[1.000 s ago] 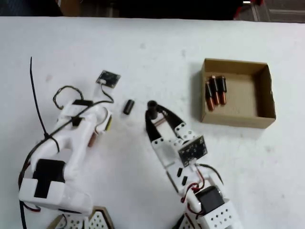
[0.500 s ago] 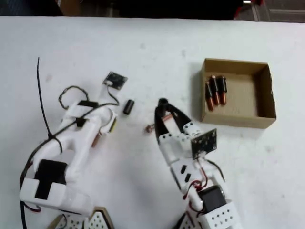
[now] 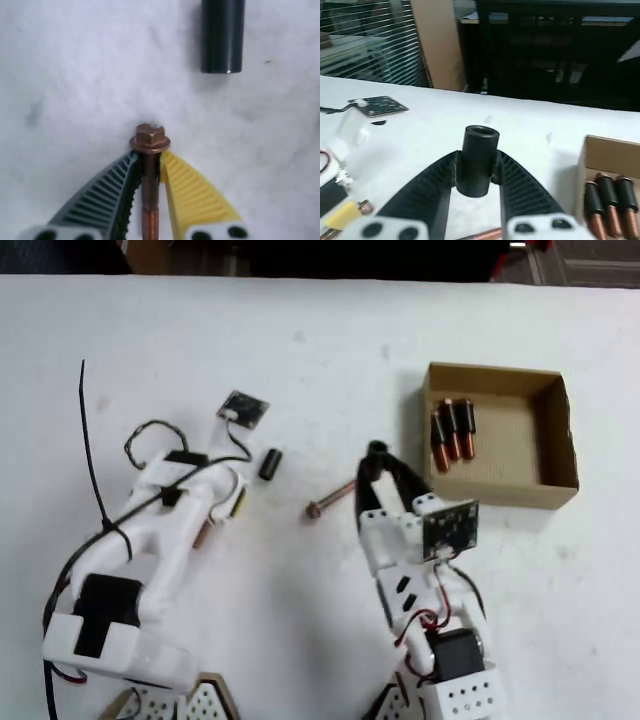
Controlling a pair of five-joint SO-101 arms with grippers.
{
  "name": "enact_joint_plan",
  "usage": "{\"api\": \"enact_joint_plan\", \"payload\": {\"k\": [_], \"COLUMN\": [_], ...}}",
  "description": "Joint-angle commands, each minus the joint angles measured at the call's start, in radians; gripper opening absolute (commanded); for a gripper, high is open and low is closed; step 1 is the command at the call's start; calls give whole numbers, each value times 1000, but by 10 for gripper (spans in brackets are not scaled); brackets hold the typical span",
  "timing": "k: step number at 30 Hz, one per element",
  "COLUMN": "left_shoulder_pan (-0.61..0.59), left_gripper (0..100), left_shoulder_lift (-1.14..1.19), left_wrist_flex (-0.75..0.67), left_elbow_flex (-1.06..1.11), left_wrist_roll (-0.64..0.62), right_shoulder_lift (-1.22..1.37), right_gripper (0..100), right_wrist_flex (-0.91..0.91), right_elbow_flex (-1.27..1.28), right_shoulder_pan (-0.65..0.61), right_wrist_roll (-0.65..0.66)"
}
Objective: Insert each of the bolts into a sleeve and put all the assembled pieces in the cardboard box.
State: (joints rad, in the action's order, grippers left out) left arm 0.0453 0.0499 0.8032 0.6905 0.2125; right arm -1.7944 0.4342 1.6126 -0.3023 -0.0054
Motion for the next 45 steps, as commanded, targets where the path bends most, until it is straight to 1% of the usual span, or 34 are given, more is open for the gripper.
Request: {"api": "enact_joint_plan", "payload": {"k": [1, 3, 6, 11, 15, 16, 19, 23, 26, 32, 34, 38, 43, 45], "left_shoulder_pan": [31, 31, 33, 33, 33, 33, 28, 28, 28, 30, 28, 27, 27, 27], "left_gripper": [65, 65, 65, 66, 66, 67, 68, 68, 68, 65, 65, 65, 67, 67], "left_shoulder_lift": [5, 5, 5, 5, 4, 4, 4, 4, 4, 4, 4, 4, 4, 4], "left_wrist_flex": [-38, -38, -38, -38, -38, -38, -38, -41, -44, -38, -38, -38, -38, -38], "left_elbow_flex": [5, 5, 5, 6, 9, 9, 9, 6, 5, 9, 9, 8, 5, 5], "left_wrist_roll": [3, 3, 5, 8, 8, 8, 8, 8, 6, 6, 5, 8, 2, 2], "right_shoulder_lift": [-10, -10, -10, -10, -8, -2, -4, -4, -4, -4, -4, -4, -4, -4], "right_gripper": [17, 17, 17, 17, 17, 17, 17, 17, 17, 17, 17, 17, 17, 17], "right_wrist_flex": [4, 7, 8, -22, -145, -171, -170, -176, -225, -265, -259, -255, -191, -188], "right_elbow_flex": [-71, -75, -69, -23, 69, 81, 78, 78, 78, 78, 78, 78, 78, 78], "right_shoulder_pan": [65, 87, 76, -25, -94, -113, -162, -219, -243, -325, -334, -329, -329, -329], "right_wrist_roll": [-25, -57, -68, -60, -55, -32, 34, 38, 51, 250, 290, 292, 241, 239]}}
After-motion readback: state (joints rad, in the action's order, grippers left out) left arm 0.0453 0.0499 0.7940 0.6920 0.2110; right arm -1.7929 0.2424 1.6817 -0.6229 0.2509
